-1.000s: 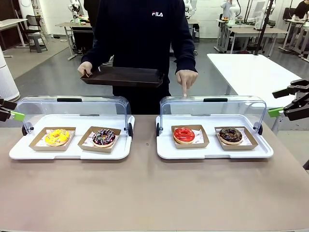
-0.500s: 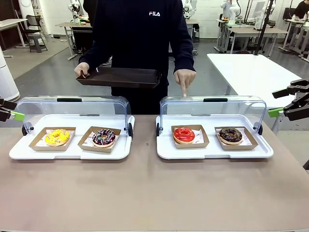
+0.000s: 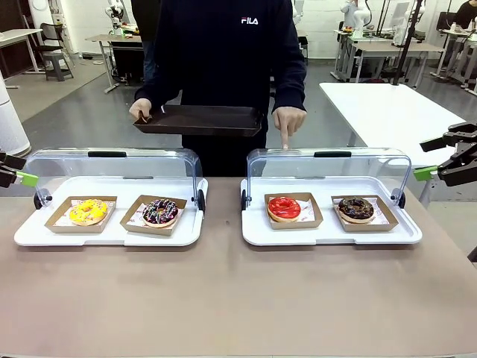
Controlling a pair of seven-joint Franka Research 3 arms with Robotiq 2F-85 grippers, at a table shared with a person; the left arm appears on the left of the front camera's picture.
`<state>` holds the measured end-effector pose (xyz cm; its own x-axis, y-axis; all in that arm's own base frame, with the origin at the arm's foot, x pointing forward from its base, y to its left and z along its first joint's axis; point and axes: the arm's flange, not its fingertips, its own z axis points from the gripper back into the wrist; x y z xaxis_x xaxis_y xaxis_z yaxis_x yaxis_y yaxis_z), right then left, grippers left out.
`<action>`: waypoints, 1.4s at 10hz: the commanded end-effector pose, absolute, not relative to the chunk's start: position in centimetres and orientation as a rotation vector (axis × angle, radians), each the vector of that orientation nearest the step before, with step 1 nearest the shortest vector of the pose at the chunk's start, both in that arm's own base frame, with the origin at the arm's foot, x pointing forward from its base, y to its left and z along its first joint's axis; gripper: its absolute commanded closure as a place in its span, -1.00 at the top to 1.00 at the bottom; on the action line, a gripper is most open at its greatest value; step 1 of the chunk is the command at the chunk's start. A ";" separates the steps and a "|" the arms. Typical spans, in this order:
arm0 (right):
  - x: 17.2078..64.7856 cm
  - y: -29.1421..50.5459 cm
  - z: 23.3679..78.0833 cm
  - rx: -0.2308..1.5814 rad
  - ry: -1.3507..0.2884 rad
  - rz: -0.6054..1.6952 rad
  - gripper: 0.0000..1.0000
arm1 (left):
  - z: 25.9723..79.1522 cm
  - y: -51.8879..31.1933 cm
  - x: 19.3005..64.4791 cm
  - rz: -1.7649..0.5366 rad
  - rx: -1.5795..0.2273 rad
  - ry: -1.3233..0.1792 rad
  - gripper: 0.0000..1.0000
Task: Provide the desired donut to the person.
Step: Pick up and lift the Paper togo box containing the Donut pointed at by the person.
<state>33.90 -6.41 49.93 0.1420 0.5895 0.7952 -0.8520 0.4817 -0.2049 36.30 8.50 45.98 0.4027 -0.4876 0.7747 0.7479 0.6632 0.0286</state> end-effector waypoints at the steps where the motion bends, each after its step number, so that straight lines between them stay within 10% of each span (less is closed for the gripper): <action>1: 34.2 -6.4 49.7 0.341 -0.980 1.073 1.00 | 45.7 8.7 36.5 -0.812 -0.357 -0.860 1.00; 14: 33.5 -3.2 51.2 0.300 -0.958 1.122 1.00 | 45.7 8.7 36.5 -0.812 -0.357 -0.860 1.00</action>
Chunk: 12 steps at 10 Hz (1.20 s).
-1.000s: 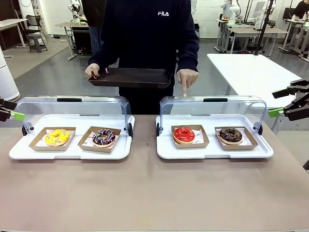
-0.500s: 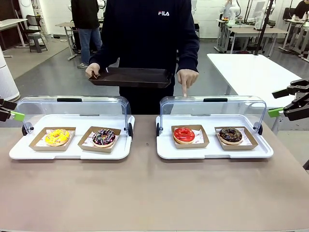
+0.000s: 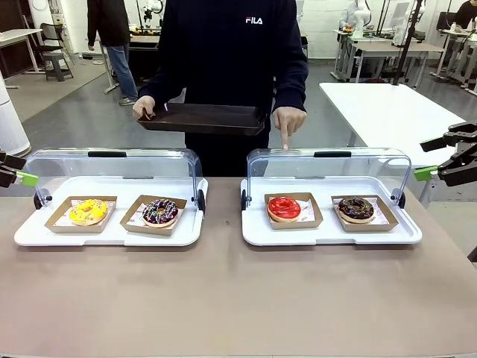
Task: Provide the desired donut to the person.
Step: Pick up and lift the Paper togo box containing the Donut pointed at by the person.
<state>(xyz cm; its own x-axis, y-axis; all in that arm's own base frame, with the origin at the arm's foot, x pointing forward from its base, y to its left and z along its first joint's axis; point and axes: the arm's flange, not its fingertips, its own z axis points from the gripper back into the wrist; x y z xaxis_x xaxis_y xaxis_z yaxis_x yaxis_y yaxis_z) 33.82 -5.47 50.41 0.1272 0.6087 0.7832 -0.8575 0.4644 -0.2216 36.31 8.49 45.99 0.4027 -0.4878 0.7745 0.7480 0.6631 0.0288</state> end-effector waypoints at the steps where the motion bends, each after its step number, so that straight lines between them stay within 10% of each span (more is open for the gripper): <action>1: 33.7 1.3 52.8 0.255 -0.898 1.165 1.00 | 45.7 8.7 36.5 -0.812 -0.357 -0.860 1.00; 9: 44.0 17.4 42.6 0.012 -0.364 1.371 1.00 | 45.7 8.7 36.5 -0.812 -0.357 -0.860 1.00; 12: 45.7 15.9 37.4 -0.019 -0.418 1.420 1.00 | 45.7 8.7 36.5 -0.812 -0.357 -0.860 1.00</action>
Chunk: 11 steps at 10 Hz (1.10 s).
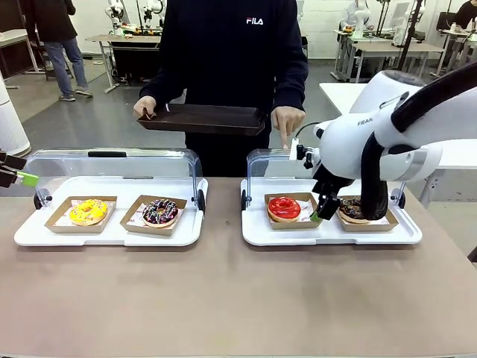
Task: Provide the desired donut to the person.
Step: Pick up and lift the Paper togo box containing the Donut pointed at by the person.
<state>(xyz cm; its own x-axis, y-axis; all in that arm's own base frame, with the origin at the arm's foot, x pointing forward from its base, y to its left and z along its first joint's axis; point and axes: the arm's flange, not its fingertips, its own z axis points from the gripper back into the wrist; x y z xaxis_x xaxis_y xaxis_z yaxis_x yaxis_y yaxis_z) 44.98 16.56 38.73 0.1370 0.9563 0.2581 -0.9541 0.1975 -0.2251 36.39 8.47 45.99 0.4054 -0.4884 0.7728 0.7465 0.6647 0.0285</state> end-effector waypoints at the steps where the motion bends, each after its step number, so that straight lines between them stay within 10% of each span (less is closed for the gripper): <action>1: 46.4 15.0 36.3 -0.014 -0.426 1.431 1.00 | 45.7 8.7 36.5 -0.812 -0.357 -0.860 1.00; 11: 48.4 14.7 32.8 0.047 -0.409 1.542 1.00 | 45.7 8.7 36.5 -0.812 -0.357 -0.860 1.00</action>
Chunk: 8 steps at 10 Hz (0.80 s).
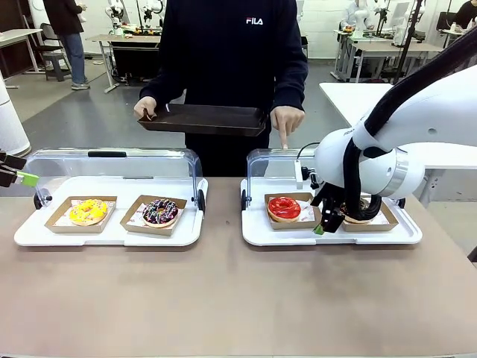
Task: Provide the desired donut to the person.
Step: Pick up and lift the Paper togo box containing the Donut pointed at by the person.
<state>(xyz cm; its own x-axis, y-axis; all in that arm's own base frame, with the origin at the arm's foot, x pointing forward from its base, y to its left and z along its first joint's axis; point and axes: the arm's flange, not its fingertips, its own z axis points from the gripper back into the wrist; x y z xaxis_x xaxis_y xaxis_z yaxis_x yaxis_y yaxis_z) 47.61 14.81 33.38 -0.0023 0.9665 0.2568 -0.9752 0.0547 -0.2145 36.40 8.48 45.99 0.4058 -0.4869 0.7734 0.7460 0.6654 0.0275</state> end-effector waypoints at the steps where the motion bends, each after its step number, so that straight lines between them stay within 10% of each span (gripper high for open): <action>1: 48.3 14.8 32.7 0.050 -0.407 1.548 1.00 | 45.7 8.7 36.5 -0.812 -0.357 -0.860 1.00; 4: 48.6 15.0 32.0 0.053 -0.440 1.556 1.00 | 45.7 8.7 36.5 -0.812 -0.357 -0.860 1.00; 5: 48.8 15.1 31.5 0.057 -0.433 1.569 -0.07 | 45.7 8.7 36.5 -0.812 -0.357 -0.860 1.00; 6: 49.0 15.2 31.3 0.051 -0.450 1.573 -0.12 | 45.7 8.7 36.5 -0.812 -0.357 -0.860 1.00; 7: 49.2 15.3 30.8 0.032 -0.429 1.581 -1.00 | 45.7 8.7 36.5 -0.812 -0.357 -0.860 1.00; 8: 49.3 15.4 30.6 0.027 -0.401 1.584 -1.00 | 45.7 8.7 36.5 -0.812 -0.357 -0.860 1.00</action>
